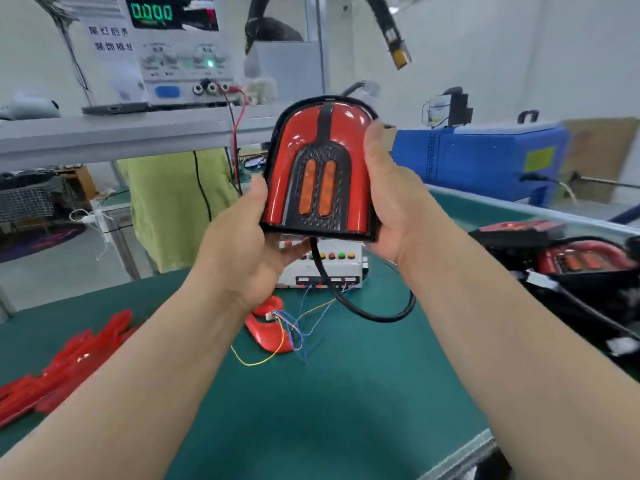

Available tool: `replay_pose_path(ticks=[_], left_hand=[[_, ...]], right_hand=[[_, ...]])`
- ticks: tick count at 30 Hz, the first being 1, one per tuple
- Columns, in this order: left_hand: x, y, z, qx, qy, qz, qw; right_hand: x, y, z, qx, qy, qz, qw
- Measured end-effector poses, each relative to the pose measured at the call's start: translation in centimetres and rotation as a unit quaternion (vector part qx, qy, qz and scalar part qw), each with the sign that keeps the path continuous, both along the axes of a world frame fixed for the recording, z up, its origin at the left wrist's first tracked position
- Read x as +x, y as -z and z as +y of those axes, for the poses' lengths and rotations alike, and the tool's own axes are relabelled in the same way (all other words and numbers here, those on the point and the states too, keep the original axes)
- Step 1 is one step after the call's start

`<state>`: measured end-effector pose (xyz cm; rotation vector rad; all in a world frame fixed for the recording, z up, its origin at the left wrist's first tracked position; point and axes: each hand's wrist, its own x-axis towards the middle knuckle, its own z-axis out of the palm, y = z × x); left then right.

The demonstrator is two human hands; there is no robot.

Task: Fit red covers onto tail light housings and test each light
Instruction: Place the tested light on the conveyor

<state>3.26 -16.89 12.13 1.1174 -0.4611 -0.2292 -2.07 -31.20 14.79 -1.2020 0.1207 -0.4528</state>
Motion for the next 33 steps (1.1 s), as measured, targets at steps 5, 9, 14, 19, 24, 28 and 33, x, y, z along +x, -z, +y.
replay_pose_path(ticks=[5,9,14,19,24,28,33], left_hand=[[-2.2,-1.3,-7.2,-0.01,0.049,0.017,0.999],[-4.4,-2.3,-12.6,0.002,0.1,0.01,0.995],[-7.5,-3.2,-18.6,0.018,0.164,0.001,0.986],[-10.1,-3.2,-24.5,0.071,0.192,-0.045,0.978],[-10.6,-2.4,-28.9,0.153,0.185,-0.073,0.968],[-10.0,-0.9,-30.9,0.165,0.204,-0.022,0.965],[-9.1,1.5,-31.6,0.18,0.227,0.034,0.957]], right_hand=[[-3.9,-1.7,-6.0,0.018,0.107,-0.005,0.994],[-7.5,-2.3,-10.2,0.037,0.134,-0.015,0.99],[-11.7,-2.0,-15.6,0.068,0.183,-0.02,0.981],[-15.1,-1.0,-20.5,0.086,0.235,-0.022,0.968],[-14.8,-0.3,-24.2,0.128,0.266,-0.029,0.955],[-13.5,0.6,-26.0,0.138,0.266,-0.012,0.954],[-12.1,2.1,-27.4,0.106,0.292,0.045,0.949]])
